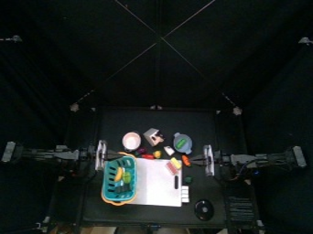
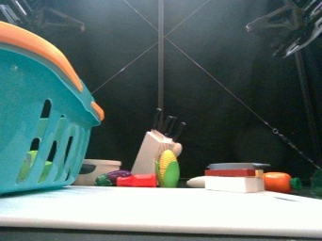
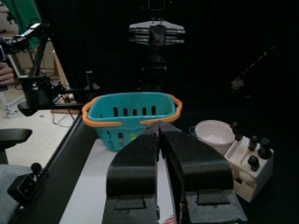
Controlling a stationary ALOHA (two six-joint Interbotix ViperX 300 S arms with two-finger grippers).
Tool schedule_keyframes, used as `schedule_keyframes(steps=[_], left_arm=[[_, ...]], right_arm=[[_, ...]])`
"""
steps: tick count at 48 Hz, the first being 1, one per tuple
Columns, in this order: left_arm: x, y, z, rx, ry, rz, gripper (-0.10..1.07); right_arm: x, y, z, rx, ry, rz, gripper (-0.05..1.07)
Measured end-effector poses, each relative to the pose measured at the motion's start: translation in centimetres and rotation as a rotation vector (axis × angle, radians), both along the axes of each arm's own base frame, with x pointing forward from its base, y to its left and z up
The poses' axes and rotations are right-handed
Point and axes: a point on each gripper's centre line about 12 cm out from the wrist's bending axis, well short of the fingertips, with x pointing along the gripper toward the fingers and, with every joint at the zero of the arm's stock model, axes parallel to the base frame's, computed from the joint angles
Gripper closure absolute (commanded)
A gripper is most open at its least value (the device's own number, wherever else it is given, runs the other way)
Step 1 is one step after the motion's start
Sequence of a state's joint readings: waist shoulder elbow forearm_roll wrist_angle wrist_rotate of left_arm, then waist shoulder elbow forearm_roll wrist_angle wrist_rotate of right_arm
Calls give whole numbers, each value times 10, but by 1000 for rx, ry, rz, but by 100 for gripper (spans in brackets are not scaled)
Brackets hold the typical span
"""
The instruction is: Grab salmon sushi
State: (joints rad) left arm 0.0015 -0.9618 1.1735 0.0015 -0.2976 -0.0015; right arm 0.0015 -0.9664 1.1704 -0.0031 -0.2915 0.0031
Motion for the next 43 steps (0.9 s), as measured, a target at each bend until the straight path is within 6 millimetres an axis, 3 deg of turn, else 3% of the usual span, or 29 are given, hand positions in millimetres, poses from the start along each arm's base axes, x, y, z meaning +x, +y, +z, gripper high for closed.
schedule_keyframes(steps=[4, 15, 21, 31, 43], left_arm=[[1, -1, -1, -3, 6, -4, 100], [11, -7, -7, -17, 48, -33, 88], [22, -10, -9, -24, 82, -41, 75], [38, -10, -10, -31, 117, -40, 56], [42, -10, -11, -40, 127, -37, 49]], right_arm=[[3, -1, -3, 24, 20, -4, 100], [43, -4, -20, 181, 256, -28, 98], [67, -3, -42, 302, 468, -56, 98], [85, -2, -76, 471, 717, -131, 96], [96, -4, -107, 575, 858, -229, 73]])
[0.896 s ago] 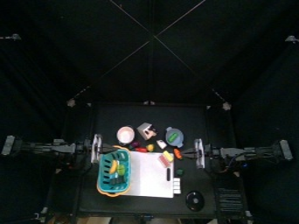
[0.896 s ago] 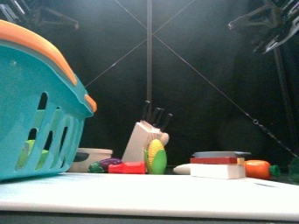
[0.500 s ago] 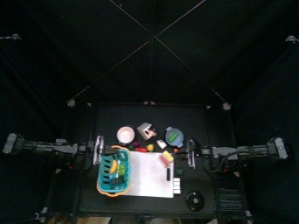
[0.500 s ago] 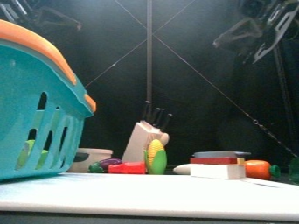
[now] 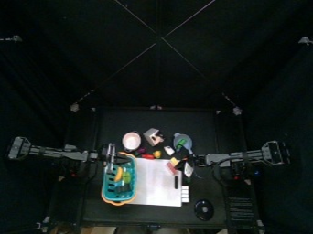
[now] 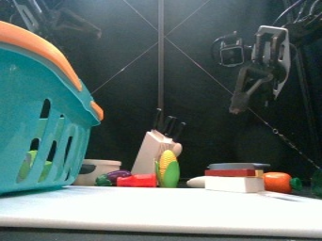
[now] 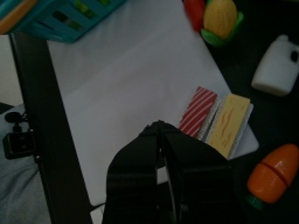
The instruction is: Grab salmon sushi
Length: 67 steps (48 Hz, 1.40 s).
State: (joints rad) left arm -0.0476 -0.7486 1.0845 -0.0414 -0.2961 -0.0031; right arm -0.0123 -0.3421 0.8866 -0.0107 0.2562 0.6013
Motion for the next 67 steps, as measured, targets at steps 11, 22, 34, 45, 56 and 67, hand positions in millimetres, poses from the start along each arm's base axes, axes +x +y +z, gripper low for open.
schedule_keyframes(steps=[11, 22, 34, 45, 56, 67], left_arm=[[0, 0, 1, -7, -1, 3, 49], [0, 0, 0, -9, 0, 3, 49], [0, 0, 1, -7, -1, 3, 49], [0, 0, 1, -7, -1, 1, 49], [0, 0, 1, -9, -1, 3, 49], [0, 0, 0, -9, 0, 3, 49]], right_arm=[[16, -3, -20, -20, 134, -37, 42], [31, 1, -31, -73, 268, -55, 19], [45, 11, -49, -90, 347, -63, 17], [55, 16, -58, -97, 372, -52, 17], [58, 16, -64, -103, 393, -52, 17], [63, 15, -66, -108, 394, -50, 17]])
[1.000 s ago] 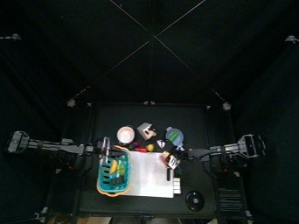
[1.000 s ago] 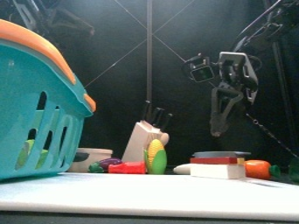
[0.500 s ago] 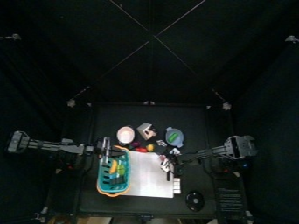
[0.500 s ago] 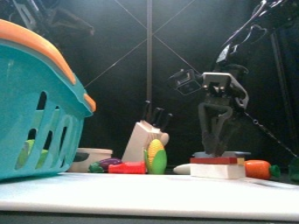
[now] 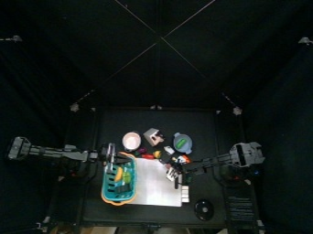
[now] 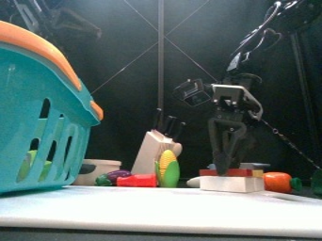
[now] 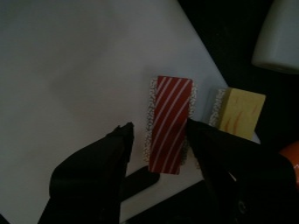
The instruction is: Grab salmon sushi
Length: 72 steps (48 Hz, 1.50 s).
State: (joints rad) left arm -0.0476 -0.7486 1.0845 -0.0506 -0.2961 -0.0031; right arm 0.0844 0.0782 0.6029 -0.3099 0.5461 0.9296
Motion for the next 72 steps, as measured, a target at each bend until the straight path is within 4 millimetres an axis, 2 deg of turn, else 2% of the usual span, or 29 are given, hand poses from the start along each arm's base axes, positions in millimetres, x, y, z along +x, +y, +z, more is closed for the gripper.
schedule_keyframes(steps=[35, 60, 72], left_arm=[[-1, 1, -5, -23, 13, 7, 49], [-1, 1, -6, -27, 15, 10, 49], [-1, 1, -5, -27, 14, 10, 49]], right_arm=[[-4, -5, 5, -73, 53, 20, 17], [9, -1, -3, -51, 20, 34, 17], [11, -1, -1, -55, 18, 35, 17]])
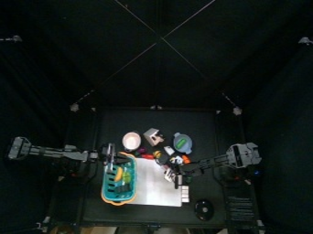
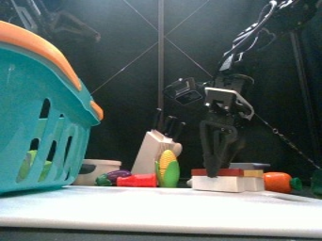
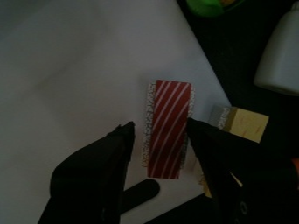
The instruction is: Grab salmon sushi
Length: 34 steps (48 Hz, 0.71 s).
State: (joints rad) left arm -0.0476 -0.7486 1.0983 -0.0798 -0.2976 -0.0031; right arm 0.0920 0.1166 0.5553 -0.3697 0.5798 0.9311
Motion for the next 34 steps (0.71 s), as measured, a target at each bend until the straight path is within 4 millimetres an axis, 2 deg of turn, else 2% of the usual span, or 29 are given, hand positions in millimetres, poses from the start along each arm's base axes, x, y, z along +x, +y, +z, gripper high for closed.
schedule_keyframes(steps=[15, 34], left_arm=[[0, 0, -1, 0, 5, -2, 49], [-1, 1, -4, -21, 12, 7, 48]], right_arm=[[-1, -4, 7, -49, 50, -6, 15], [3, -5, 1, -43, 35, 1, 15]])
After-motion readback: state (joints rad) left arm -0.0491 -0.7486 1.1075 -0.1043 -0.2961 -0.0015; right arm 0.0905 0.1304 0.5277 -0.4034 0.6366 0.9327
